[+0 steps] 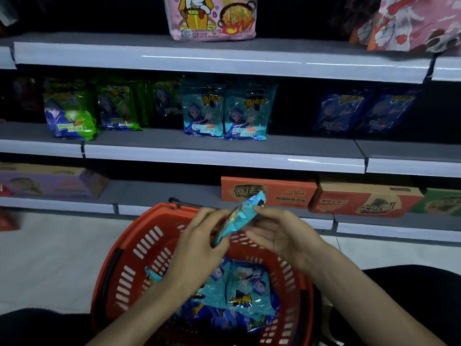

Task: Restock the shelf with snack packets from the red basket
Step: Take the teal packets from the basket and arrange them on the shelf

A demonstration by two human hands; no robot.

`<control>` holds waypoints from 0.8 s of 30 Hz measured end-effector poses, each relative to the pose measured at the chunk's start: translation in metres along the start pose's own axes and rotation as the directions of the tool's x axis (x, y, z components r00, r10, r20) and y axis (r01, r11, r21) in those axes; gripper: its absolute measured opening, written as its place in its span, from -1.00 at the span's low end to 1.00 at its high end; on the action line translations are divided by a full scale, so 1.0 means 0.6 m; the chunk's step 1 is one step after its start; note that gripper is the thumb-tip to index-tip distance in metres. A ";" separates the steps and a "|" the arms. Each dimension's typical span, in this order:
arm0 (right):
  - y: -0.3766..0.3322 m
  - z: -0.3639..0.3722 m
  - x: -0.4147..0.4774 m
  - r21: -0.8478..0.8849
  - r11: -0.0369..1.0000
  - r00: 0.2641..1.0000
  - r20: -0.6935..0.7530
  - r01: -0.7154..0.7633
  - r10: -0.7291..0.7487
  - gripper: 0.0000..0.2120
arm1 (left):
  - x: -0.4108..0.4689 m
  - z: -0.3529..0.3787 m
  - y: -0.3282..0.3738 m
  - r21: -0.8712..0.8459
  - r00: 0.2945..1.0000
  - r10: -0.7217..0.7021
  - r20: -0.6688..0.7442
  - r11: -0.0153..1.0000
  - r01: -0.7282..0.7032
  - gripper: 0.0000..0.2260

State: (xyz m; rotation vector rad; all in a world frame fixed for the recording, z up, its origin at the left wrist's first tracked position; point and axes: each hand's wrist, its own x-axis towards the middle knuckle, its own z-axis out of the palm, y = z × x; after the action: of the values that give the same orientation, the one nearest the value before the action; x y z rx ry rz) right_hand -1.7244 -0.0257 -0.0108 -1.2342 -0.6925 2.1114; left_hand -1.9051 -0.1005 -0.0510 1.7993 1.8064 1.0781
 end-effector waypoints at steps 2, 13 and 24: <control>-0.001 0.001 -0.002 -0.032 0.999 0.999 0.034 0.018 -0.017 -0.72 | 0.004 -0.003 -0.004 0.016 0.997 -0.003 -0.076 1.000 0.004 -0.67; 0.000 -0.013 0.005 -0.462 0.873 0.955 -0.157 0.156 -0.253 -0.75 | 0.024 -0.028 -0.026 -0.736 0.863 -0.501 0.060 0.562 0.377 -0.78; 0.024 -0.009 0.007 -0.441 0.887 0.970 -0.121 0.135 -0.208 -0.42 | 0.032 -0.037 -0.015 -0.866 0.842 -0.519 0.147 0.343 0.363 -0.75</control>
State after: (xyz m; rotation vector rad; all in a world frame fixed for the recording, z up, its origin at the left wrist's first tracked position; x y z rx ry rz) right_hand -1.7248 -0.0319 -0.0258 -1.4961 -1.1917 1.7357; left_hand -1.9296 -0.0870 -0.0384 0.5361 1.2345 1.5177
